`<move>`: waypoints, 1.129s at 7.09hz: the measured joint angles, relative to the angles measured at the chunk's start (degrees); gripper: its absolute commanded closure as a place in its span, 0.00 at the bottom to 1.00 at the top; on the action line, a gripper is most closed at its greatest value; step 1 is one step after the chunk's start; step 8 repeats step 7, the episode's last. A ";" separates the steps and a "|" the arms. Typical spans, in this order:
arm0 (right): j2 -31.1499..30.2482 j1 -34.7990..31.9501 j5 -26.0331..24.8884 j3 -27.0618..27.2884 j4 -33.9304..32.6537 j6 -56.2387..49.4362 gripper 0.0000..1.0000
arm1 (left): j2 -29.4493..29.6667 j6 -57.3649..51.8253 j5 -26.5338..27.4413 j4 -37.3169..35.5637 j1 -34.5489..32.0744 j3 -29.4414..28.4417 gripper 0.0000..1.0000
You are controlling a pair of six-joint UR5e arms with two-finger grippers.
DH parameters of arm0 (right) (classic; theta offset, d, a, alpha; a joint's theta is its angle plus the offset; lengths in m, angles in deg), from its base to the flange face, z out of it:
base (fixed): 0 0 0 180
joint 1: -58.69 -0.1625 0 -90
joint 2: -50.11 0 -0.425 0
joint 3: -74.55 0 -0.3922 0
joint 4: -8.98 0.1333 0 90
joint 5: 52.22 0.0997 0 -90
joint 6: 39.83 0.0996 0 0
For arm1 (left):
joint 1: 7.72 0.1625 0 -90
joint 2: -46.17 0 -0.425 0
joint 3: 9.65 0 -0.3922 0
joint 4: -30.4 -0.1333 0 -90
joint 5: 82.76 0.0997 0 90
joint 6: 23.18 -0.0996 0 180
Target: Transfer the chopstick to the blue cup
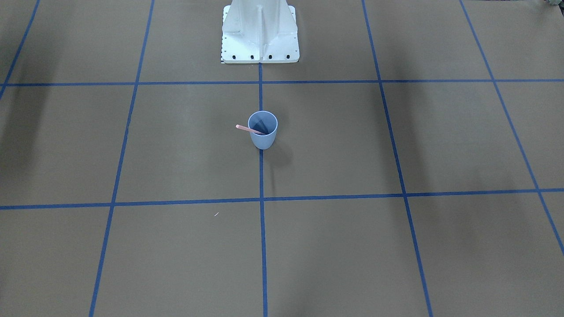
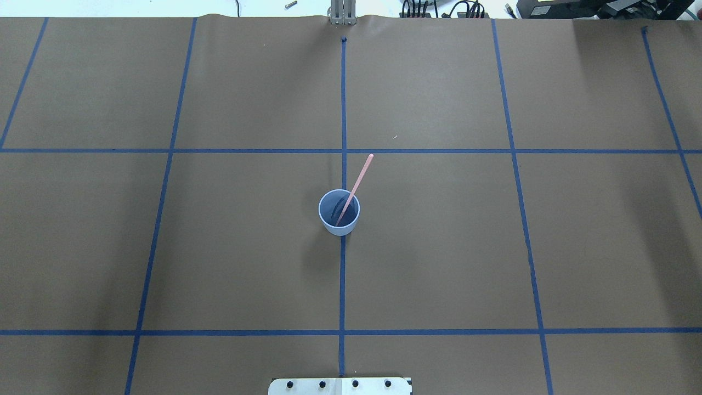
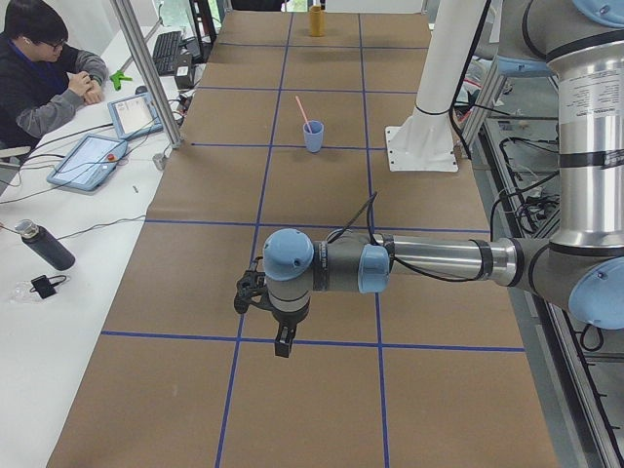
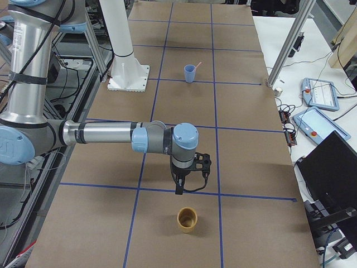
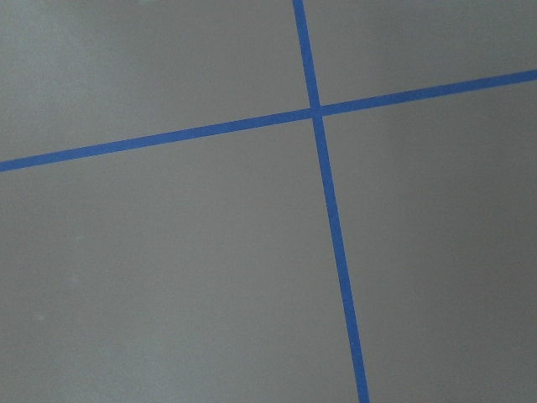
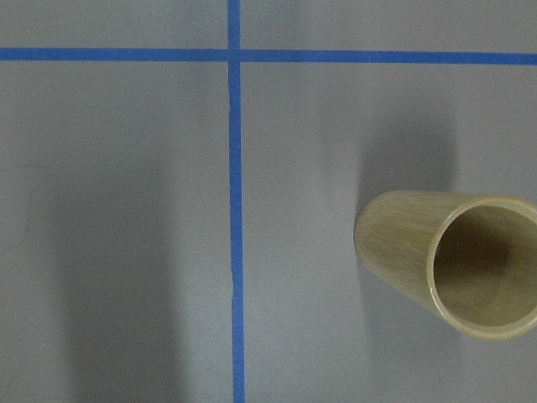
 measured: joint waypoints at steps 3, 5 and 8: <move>-0.06 0.00 0.20 0.01 -0.02 0.00 0.00 | -0.06 -0.01 0.00 0.00 0.00 -0.03 0.01; -0.16 0.00 0.68 0.01 -0.02 -0.02 0.00 | -0.09 0.06 0.00 0.00 0.00 -0.04 0.01; -0.31 0.00 0.84 -0.01 0.00 -0.08 0.00 | -0.09 0.01 0.00 0.00 0.00 -0.04 0.01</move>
